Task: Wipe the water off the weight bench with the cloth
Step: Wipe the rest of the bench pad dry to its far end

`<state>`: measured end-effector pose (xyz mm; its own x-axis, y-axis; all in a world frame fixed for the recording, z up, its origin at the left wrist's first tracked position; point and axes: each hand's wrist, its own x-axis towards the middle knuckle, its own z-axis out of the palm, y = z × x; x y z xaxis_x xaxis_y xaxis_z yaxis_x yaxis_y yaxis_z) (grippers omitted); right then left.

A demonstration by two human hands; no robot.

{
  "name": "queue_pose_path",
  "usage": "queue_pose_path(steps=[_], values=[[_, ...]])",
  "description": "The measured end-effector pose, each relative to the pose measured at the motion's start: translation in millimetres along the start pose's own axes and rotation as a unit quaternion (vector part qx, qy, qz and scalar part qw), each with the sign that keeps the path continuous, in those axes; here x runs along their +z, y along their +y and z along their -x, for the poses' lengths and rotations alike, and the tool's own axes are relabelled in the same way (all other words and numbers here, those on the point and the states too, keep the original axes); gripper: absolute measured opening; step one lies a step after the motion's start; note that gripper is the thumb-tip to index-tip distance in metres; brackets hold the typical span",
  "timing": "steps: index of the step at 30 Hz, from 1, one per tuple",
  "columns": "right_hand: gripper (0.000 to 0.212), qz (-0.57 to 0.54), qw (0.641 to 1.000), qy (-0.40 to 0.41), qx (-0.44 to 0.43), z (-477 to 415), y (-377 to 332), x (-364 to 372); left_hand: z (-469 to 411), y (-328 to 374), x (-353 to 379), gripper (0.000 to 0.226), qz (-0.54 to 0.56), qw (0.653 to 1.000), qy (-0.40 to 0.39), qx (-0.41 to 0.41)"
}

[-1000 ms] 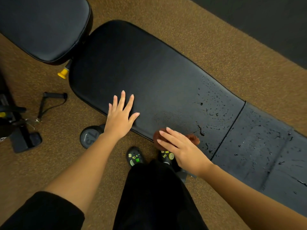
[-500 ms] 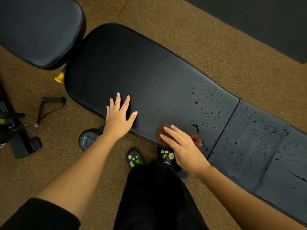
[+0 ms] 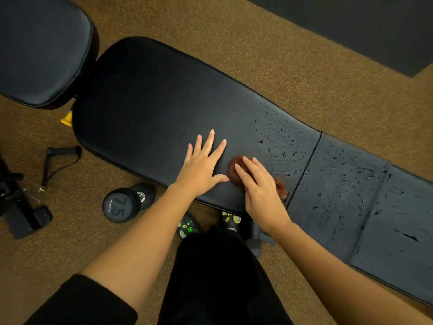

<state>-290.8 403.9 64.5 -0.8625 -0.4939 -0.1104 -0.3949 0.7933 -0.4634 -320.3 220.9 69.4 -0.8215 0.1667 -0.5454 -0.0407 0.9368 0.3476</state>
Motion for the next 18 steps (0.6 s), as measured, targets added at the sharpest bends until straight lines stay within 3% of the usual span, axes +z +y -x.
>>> queue_pose_path(steps=[6, 13, 18], values=[[0.055, 0.016, 0.997, -0.048, -0.056, 34.3, 8.6, -6.4, -0.7, 1.2, 1.6, 0.093, -0.006, 1.000, -0.005, -0.003], [0.055, 0.005, 0.999, 0.007, 0.037, 13.9, 20.5, -14.8, -0.6, 1.3, 3.6, 0.095, -0.004, 1.000, -0.003, -0.008], [0.058, -0.003, 1.000, -0.004, 0.007, 29.6, 12.3, -3.7, -1.0, 1.9, 5.1, 0.095, -0.010, 1.000, -0.004, -0.009]])
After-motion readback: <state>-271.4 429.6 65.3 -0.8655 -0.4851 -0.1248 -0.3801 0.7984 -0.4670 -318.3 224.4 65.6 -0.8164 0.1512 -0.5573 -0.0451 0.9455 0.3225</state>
